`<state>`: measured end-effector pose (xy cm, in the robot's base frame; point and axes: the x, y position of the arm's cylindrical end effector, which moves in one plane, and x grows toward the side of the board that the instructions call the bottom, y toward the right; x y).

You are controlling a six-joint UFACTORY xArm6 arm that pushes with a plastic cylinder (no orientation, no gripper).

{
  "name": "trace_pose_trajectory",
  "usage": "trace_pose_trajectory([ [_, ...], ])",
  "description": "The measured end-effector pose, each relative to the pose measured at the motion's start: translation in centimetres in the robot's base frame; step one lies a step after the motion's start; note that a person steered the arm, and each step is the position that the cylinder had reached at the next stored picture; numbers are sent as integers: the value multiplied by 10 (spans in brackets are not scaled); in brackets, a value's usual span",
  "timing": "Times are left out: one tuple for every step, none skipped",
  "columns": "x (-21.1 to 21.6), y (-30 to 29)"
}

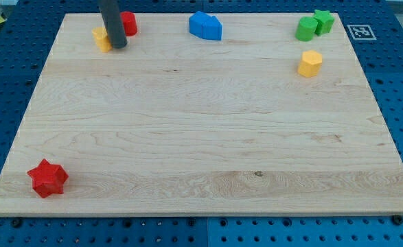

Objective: Push the yellow heart towards the top left corner

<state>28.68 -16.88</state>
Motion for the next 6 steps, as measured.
trace_pose_trajectory([
  [0, 0],
  [24, 5],
  [43, 5],
  [43, -9],
  [43, -30],
  [32, -31],
])
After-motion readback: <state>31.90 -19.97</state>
